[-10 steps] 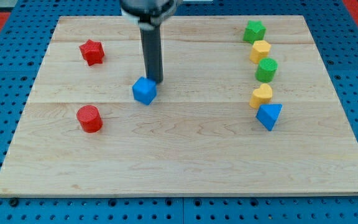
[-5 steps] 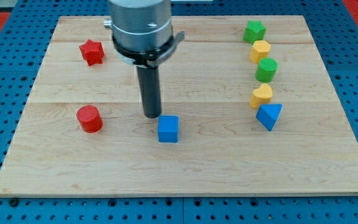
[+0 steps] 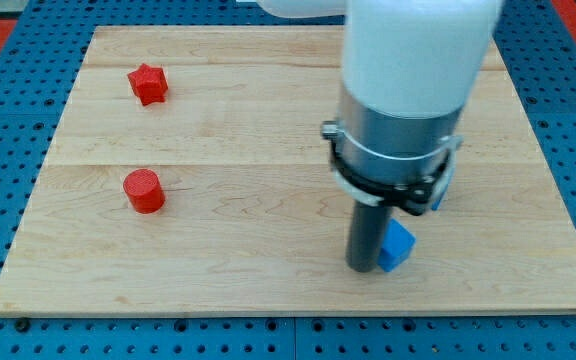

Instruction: Move the blue cube below the blue triangle

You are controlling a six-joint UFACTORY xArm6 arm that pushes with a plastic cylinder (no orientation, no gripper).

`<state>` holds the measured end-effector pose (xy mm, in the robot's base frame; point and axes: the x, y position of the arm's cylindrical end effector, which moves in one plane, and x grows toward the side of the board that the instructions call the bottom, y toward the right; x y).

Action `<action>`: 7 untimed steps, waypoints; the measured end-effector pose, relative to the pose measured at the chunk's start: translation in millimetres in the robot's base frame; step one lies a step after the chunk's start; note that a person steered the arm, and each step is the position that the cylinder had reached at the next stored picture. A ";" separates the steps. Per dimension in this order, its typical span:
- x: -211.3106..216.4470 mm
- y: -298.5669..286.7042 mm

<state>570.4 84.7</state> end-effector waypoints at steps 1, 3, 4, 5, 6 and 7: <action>-18.1 30.2; -43.0 -0.3; -43.9 17.4; -49.2 23.7; -72.1 2.9; -144.2 -91.5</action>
